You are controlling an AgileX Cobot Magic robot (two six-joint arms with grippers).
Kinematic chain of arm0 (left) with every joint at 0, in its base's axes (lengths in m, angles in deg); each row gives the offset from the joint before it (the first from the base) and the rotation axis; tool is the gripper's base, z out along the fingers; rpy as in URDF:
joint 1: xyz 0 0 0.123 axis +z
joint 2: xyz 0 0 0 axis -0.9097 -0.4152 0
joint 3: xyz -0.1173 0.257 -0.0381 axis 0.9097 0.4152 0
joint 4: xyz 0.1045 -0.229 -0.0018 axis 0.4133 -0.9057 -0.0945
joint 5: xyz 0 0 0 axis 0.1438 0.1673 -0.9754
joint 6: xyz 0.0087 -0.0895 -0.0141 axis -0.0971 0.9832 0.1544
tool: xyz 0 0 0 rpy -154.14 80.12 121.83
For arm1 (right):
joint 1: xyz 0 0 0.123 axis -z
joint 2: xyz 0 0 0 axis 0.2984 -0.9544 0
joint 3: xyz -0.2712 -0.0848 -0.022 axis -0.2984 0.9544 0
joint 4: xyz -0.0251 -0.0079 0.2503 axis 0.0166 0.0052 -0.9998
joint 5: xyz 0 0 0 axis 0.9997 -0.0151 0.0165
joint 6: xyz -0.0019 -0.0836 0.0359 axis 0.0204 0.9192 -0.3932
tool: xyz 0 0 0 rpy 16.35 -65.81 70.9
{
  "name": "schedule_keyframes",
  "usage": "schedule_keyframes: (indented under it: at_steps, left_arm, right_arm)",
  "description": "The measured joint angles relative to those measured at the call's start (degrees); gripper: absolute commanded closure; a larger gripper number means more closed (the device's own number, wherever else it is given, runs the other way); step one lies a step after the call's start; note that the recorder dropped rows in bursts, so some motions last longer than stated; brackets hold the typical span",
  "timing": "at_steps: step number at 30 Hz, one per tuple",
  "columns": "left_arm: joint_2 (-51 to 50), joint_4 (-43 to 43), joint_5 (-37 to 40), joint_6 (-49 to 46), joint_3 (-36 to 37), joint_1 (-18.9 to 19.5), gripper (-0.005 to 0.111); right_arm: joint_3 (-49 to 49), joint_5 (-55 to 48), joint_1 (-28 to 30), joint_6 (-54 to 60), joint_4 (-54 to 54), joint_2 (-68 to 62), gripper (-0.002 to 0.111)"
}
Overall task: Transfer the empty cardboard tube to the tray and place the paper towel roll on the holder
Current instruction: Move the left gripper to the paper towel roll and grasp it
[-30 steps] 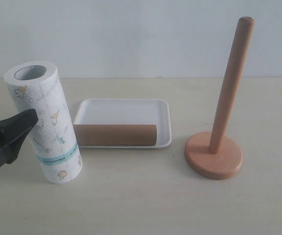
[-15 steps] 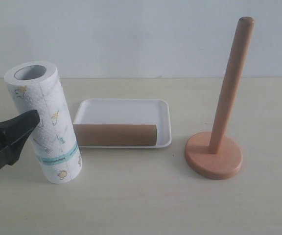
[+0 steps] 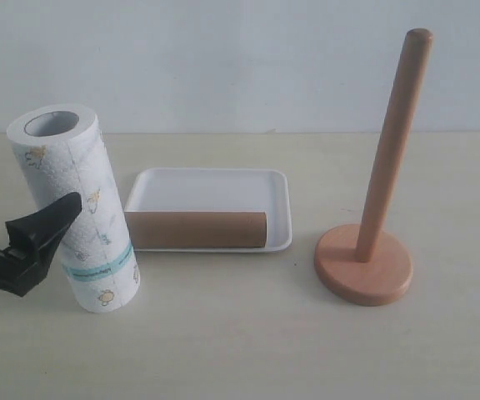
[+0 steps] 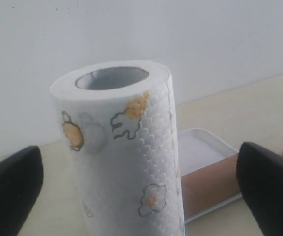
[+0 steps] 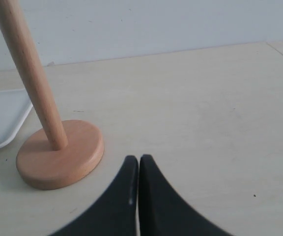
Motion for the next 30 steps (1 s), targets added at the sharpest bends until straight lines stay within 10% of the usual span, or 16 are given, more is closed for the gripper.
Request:
schedule_keyframes:
  at_steps: [25, 27, 30]
  left_arm:
    - [-25.7, -3.4, -12.3, 3.0, -13.1, 0.0, -0.001]
    - [-25.7, -3.4, -12.3, 4.1, -13.1, 0.0, 0.009]
    - [-25.7, -3.4, -12.3, 4.7, -13.1, 0.0, 0.055]
  right_arm:
    - [0.0, 0.0, 0.0, 0.0, 0.0, 0.0, 0.109]
    - [0.0, 0.0, 0.0, 0.0, 0.0, 0.0, 0.109]
    - [0.0, 0.0, 0.0, 0.0, 0.0, 0.0, 0.109]
